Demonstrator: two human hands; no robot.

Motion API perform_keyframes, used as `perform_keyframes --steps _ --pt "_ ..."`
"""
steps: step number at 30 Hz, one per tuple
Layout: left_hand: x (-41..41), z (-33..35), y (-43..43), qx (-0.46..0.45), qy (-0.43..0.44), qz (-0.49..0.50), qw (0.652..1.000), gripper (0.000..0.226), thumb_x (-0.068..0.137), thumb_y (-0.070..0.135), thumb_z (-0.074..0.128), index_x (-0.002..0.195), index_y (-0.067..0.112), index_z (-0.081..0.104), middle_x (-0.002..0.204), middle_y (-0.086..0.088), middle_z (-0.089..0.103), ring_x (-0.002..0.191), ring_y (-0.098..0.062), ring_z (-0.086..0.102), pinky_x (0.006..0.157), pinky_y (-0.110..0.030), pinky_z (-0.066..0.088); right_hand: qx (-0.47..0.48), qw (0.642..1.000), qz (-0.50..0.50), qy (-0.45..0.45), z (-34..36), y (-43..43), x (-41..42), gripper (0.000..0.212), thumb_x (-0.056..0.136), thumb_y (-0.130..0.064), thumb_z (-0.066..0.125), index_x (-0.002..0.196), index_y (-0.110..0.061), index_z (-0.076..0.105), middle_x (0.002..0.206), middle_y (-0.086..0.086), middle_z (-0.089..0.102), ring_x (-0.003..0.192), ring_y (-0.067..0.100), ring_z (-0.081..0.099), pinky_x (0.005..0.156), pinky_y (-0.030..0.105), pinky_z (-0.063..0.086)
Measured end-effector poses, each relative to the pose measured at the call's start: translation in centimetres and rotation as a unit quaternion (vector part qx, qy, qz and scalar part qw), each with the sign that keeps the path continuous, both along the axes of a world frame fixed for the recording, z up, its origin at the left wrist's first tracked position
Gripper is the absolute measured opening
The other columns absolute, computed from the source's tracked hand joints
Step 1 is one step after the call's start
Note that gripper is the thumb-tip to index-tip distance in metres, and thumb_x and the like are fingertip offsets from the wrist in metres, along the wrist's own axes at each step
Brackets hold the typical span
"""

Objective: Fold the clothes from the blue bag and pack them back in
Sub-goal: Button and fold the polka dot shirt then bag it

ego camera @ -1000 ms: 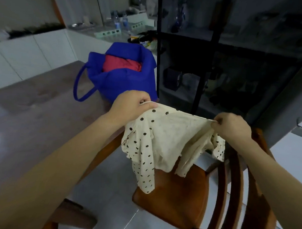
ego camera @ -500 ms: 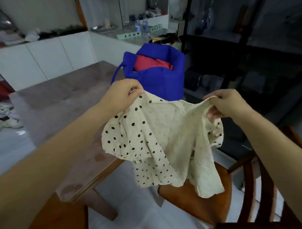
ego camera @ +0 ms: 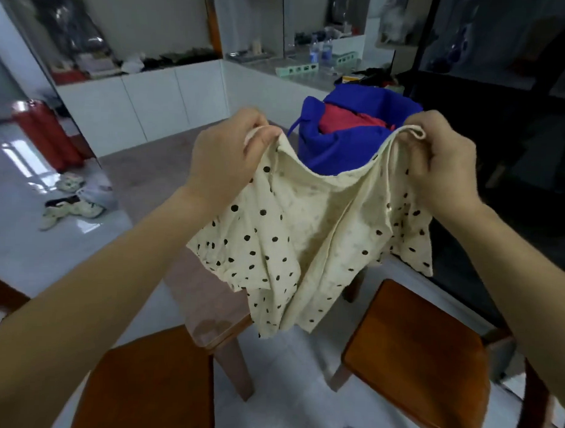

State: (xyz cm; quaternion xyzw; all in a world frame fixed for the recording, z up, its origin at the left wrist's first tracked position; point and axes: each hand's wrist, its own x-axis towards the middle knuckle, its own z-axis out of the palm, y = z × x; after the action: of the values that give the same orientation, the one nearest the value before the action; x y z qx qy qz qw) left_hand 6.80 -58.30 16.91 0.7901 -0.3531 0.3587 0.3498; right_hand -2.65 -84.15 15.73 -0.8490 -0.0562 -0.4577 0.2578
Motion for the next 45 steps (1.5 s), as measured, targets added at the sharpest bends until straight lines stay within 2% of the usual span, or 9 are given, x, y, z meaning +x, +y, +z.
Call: perform_keyframes --steps 4,8,14,19,27,31,35,39,45 --pt "2.3 1.9 2.3 -0.021 -0.021 0.037 0.999 0.033 0.093 0.035 0.052 0.083 0.004 0.059 0.071 -0.004 0.058 0.065 -0.018 0.054 0.063 -0.032 0.042 -0.059 0.998 0.005 -0.013 2.3 1.9 2.9 0.014 0.094 -0.015 0.047 0.099 -0.01 0.059 0.083 0.009 0.062 0.073 0.021 0.057 0.068 0.033 0.044" --pt "5.9 5.3 4.3 -0.058 -0.049 0.065 0.995 0.036 0.093 0.038 0.052 0.081 0.005 0.059 0.064 0.01 0.046 0.059 -0.001 0.044 0.061 -0.023 0.038 -0.124 0.991 -0.009 -0.055 6.1 3.4 7.3 0.032 0.099 -0.03 0.044 0.097 -0.002 0.06 0.073 0.015 0.059 0.063 0.025 0.053 0.059 0.036 0.04" --pt "14.7 6.4 6.5 0.062 -0.028 0.192 0.979 0.038 0.092 0.049 0.046 0.092 0.014 0.06 0.081 0.0 0.052 0.077 -0.013 0.047 0.069 -0.025 0.033 -0.203 0.979 -0.001 -0.002 8.0 6.1 18.9 0.048 0.096 -0.05 0.035 0.096 -0.007 0.055 0.075 0.012 0.054 0.07 0.029 0.053 0.063 0.044 0.041" --pt "25.1 -0.8 8.3 0.142 0.084 0.256 0.953 0.033 0.092 0.047 0.048 0.092 0.015 0.059 0.086 -0.004 0.061 0.083 -0.024 0.057 0.074 -0.037 0.048 -0.288 0.948 0.057 0.126 1.3 8.5 32.7 0.035 0.096 -0.042 0.043 0.092 -0.009 0.053 0.083 0.019 0.061 0.08 0.038 0.058 0.06 0.038 0.038" --pt "39.0 -13.3 11.7 0.188 0.276 0.342 0.878 0.027 0.095 0.032 0.048 0.087 0.008 0.059 0.079 -0.008 0.06 0.075 -0.026 0.057 0.061 -0.034 0.041 -0.349 0.893 0.069 0.277 -12.0 10.8 50.3 0.039 0.099 -0.045 0.036 0.102 -0.011 0.054 0.092 0.014 0.064 0.084 0.034 0.061 0.059 0.034 0.035" --pt "42.9 -17.2 12.6 0.196 0.323 0.379 0.845 0.03 0.096 0.036 0.046 0.096 0.01 0.059 0.09 -0.008 0.061 0.081 -0.027 0.057 0.072 -0.039 0.05 -0.347 0.885 0.065 0.302 -16.0 12.0 56.9 0.036 0.099 -0.042 0.038 0.104 -0.01 0.055 0.093 0.016 0.064 0.083 0.036 0.062 0.061 0.033 0.036" --pt "45.1 -20.4 12.6 0.187 0.32 0.39 0.843 0.044 0.092 0.042 0.052 0.129 0.017 0.051 0.126 -0.008 0.051 0.116 -0.028 0.047 0.094 -0.041 0.04 -0.355 0.881 0.052 0.307 -20.0 13.3 60.2 0.025 0.093 -0.031 0.055 0.105 -0.009 0.055 0.096 0.015 0.062 0.087 0.035 0.061 0.063 0.036 0.038" --pt "42.1 -24.5 12.6 0.129 0.377 0.358 0.845 0.053 0.089 0.043 0.056 0.134 0.016 0.044 0.134 -0.008 0.044 0.124 -0.029 0.041 0.099 -0.043 0.038 -0.324 0.893 0.11 0.291 -23.2 16.1 59.0 0.027 0.081 -0.025 0.069 0.103 -0.012 0.06 0.099 0.01 0.057 0.09 0.032 0.055 0.079 0.041 0.04" --pt "34.4 -27.7 16.0 0.027 0.472 0.416 0.777 0.05 0.092 0.037 0.056 0.134 0.014 0.043 0.131 -0.008 0.047 0.119 -0.026 0.046 0.098 -0.036 0.038 -0.163 0.836 0.22 0.475 -26.7 21.6 53.8 0.017 0.09 -0.034 0.056 0.099 -0.023 0.066 0.102 -0.002 0.06 0.096 0.021 0.058 0.079 0.034 0.037"
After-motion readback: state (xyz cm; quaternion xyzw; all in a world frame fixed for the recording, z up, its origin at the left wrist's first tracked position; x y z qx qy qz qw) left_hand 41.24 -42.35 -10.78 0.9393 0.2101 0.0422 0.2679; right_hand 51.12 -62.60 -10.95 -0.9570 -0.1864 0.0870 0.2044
